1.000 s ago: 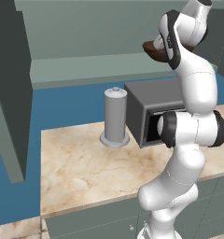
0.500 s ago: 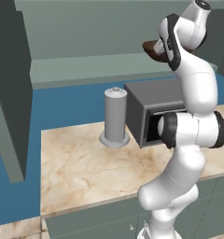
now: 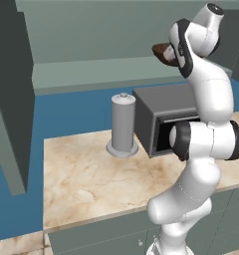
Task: Move the bowls from the cabinet to the plates on the dining table.
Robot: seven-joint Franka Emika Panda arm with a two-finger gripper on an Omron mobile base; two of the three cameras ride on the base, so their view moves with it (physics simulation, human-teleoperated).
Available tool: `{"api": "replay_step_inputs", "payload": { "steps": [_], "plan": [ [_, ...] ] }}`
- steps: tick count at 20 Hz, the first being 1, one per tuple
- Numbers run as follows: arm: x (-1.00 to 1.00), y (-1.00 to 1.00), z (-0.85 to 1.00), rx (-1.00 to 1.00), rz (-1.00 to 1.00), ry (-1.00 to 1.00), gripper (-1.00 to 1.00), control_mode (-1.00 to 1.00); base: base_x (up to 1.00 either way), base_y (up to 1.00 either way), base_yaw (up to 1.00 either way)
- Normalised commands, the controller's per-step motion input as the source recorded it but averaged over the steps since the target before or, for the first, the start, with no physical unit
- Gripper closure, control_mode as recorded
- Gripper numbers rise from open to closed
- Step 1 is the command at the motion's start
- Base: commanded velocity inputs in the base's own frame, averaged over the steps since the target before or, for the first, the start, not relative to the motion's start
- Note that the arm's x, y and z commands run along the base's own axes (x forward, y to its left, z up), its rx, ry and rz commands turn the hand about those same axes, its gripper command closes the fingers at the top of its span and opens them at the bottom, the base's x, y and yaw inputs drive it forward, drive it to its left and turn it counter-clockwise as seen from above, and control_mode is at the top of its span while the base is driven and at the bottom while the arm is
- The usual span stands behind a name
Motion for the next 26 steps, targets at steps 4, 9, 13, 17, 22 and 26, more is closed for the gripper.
{"api": "replay_step_inputs", "payload": {
  "steps": [4,9,13,17,22,26],
  "plan": [
    [0.01,0.0,-0.13,-0.01,0.0,0.0,-1.0,-1.0,0.0,0.0,0.0],
    [0.0,0.0,-0.03,0.0,0.0,0.0,-1.0,-1.0,0.0,0.0,0.0],
    [0.0,0.0,0.0,0.0,0.0,0.0,1.0,-1.0,0.0,0.0,0.0],
    [0.0,0.0,0.0,0.0,0.0,0.0,1.0,-1.0,0.0,0.0,0.0],
    [-0.15,0.0,0.0,0.0,0.0,0.0,1.0,-1.0,0.0,0.0,0.0],
    [-0.53,0.0,0.12,0.0,0.0,0.0,1.0,-1.0,0.0,0.0,0.0]
  ]
}}
